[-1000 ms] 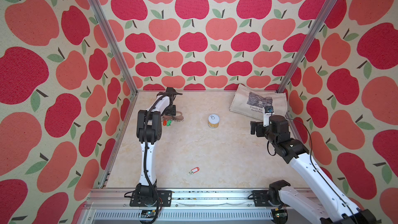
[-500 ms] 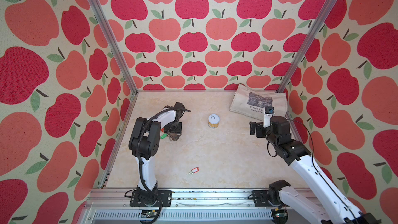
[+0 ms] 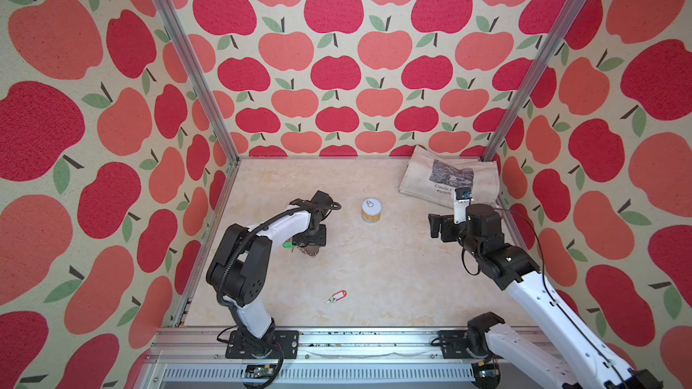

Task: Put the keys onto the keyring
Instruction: 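Lower the left gripper onto the plate's ring edge and align fingers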

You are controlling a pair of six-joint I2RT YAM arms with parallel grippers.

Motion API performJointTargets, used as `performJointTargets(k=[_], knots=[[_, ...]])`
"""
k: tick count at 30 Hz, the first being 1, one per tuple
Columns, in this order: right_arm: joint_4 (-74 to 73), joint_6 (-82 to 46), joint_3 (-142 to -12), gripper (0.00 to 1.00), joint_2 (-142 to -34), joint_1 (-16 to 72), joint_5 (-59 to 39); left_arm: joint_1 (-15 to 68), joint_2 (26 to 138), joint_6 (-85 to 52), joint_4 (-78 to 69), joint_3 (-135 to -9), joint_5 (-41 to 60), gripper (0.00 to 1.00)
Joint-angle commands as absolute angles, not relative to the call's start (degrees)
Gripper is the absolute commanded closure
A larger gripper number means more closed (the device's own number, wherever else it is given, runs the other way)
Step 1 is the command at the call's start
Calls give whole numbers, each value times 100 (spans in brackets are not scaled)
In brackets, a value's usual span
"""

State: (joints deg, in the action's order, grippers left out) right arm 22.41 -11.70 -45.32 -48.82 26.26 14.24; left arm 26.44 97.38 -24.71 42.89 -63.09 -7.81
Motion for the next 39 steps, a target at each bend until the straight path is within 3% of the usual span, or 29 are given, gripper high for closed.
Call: performJointTargets(k=[1,8,24,39], knots=[[2375,-1246,-4525,1,-4748,2698,1411,2619,9430,-2927,4144,-5871,-478,33],[2312,-1247,-4509,1,-4762,2742,1398,2714,9236,-3003,3742,-5437,-224,33],[2340,-1220,-4454,1,-4633,2842,1558,2969,9881,-2852,3267,-5810,373,36],[2290,-1273,-4449,1,-4611,2855,1463,3047,9347,-2468,4090,-6185,-497,48]])
